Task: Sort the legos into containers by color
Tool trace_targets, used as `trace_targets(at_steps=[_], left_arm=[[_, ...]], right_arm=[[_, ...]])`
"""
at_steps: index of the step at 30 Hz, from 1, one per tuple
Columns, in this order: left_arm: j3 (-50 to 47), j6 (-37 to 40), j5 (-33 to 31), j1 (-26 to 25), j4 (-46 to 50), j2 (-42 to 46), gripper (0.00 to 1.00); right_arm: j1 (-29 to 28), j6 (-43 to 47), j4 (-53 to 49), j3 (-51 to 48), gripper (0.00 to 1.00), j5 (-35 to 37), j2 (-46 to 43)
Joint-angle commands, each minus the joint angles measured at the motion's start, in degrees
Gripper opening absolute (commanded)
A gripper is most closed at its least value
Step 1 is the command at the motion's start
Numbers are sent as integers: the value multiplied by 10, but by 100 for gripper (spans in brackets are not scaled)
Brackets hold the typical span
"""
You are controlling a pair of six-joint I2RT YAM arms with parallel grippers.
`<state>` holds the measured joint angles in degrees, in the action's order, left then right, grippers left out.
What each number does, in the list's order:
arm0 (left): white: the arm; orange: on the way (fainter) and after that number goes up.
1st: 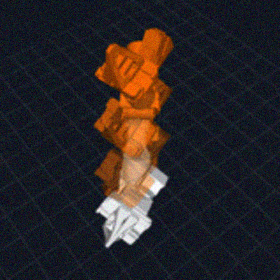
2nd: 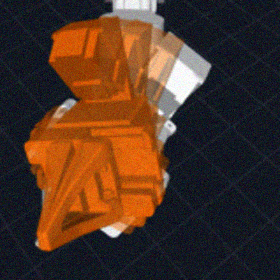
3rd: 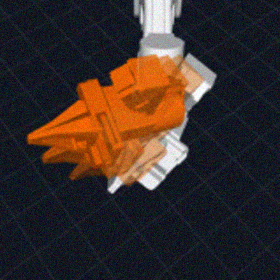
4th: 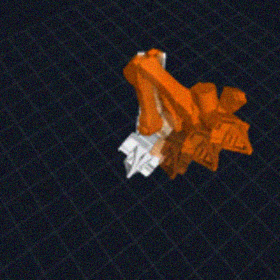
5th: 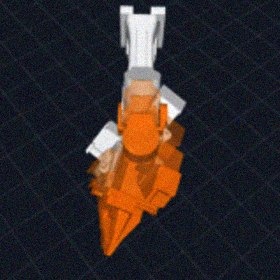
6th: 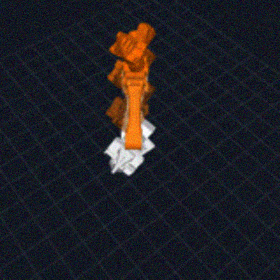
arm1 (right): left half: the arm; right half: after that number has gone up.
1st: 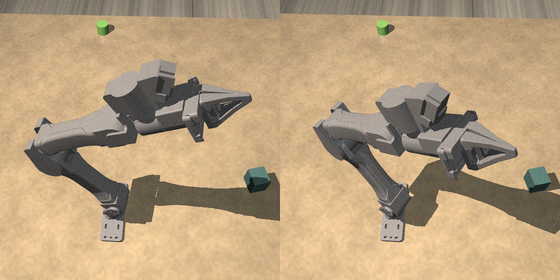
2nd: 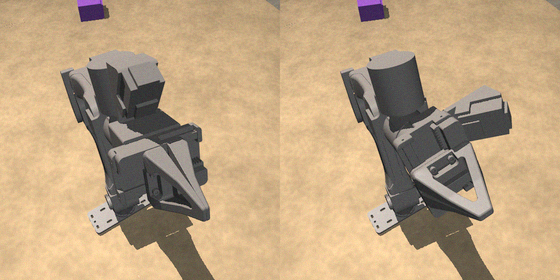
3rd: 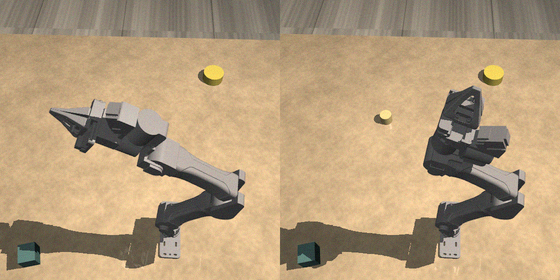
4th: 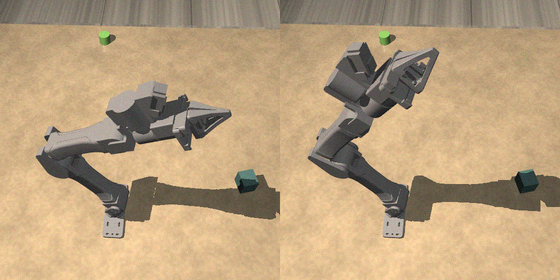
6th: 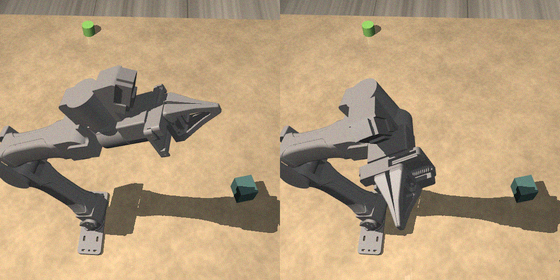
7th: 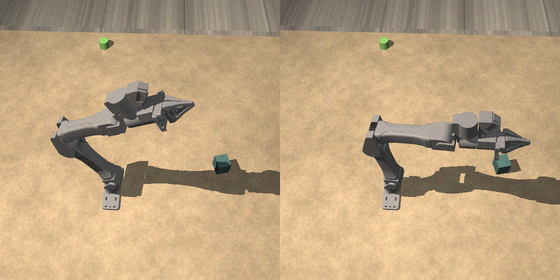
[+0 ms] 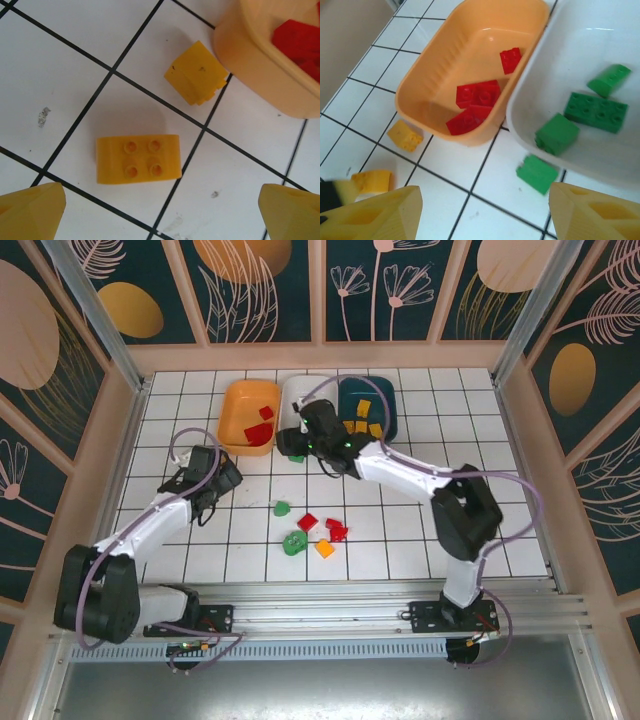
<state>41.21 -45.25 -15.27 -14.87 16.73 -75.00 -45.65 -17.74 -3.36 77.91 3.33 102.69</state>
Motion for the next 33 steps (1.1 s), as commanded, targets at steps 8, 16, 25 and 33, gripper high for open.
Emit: trace_targets(at_steps=[8, 16, 25, 33], left_arm=[[40, 30, -9, 18, 3, -107, 95], [52, 49, 4, 34, -35, -167, 83], [56, 70, 16, 39, -59, -199, 73], [56, 82, 29, 39, -66, -207, 46]], right_arm=[[17, -34, 52, -161, 70, 20, -118], [21, -41, 54, -211, 69, 25, -152], [28, -41, 49, -238, 66, 29, -181], [40, -40, 42, -256, 65, 39, -211]])
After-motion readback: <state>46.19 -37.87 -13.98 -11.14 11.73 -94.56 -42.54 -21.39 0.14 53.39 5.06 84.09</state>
